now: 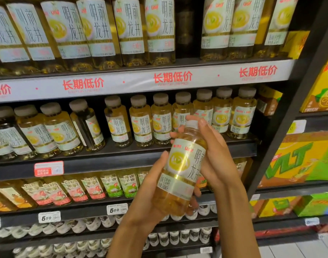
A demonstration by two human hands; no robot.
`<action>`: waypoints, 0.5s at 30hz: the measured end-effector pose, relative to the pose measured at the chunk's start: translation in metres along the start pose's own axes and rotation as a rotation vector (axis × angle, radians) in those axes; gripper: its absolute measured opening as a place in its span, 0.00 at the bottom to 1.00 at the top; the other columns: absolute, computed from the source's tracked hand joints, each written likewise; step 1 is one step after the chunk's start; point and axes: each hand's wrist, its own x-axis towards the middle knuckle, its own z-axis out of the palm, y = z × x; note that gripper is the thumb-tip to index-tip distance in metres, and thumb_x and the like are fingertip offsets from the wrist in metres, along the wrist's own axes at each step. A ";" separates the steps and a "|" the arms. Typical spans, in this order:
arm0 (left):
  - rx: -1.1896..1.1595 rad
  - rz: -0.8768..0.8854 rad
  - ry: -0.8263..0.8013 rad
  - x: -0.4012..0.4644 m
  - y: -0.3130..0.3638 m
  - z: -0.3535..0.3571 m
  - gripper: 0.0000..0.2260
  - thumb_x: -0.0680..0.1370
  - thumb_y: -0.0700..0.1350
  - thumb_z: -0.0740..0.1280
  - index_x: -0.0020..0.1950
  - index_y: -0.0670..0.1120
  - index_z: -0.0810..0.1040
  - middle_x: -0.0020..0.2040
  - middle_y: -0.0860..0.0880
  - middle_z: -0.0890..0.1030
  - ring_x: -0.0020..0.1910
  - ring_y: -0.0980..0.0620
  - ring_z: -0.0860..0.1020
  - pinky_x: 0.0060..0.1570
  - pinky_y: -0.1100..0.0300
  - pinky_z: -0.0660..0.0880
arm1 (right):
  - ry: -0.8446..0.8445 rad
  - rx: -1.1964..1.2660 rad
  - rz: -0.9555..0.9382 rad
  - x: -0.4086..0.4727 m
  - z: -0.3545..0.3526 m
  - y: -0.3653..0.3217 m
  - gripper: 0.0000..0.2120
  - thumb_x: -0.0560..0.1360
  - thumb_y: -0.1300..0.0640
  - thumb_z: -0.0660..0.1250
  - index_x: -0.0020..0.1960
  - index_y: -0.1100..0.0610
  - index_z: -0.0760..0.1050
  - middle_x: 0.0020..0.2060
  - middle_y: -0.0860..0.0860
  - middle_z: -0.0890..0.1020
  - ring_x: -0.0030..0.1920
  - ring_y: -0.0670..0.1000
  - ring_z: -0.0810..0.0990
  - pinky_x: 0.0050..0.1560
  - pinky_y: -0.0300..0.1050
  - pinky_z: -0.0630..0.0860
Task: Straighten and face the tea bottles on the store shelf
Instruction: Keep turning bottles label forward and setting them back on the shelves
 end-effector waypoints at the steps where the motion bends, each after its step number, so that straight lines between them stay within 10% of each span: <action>1: 0.063 0.001 0.025 0.000 -0.001 -0.001 0.30 0.77 0.68 0.54 0.60 0.46 0.79 0.45 0.39 0.83 0.39 0.43 0.82 0.39 0.53 0.78 | 0.013 -0.003 -0.009 0.000 0.000 0.001 0.13 0.75 0.50 0.63 0.56 0.56 0.76 0.42 0.55 0.83 0.47 0.55 0.84 0.50 0.48 0.80; 9: 0.257 0.065 0.297 0.004 -0.006 0.007 0.31 0.64 0.72 0.57 0.54 0.52 0.83 0.47 0.45 0.86 0.45 0.46 0.84 0.45 0.52 0.80 | 0.085 -0.165 -0.043 -0.001 0.004 0.001 0.17 0.71 0.47 0.65 0.54 0.57 0.76 0.47 0.54 0.85 0.46 0.54 0.85 0.43 0.44 0.81; 15: -0.140 -0.005 0.098 -0.002 -0.008 0.011 0.27 0.76 0.64 0.56 0.54 0.45 0.83 0.41 0.38 0.82 0.34 0.44 0.81 0.34 0.56 0.78 | 0.045 -0.185 0.063 -0.003 -0.004 0.001 0.19 0.72 0.45 0.64 0.55 0.56 0.78 0.50 0.56 0.84 0.54 0.58 0.82 0.56 0.53 0.78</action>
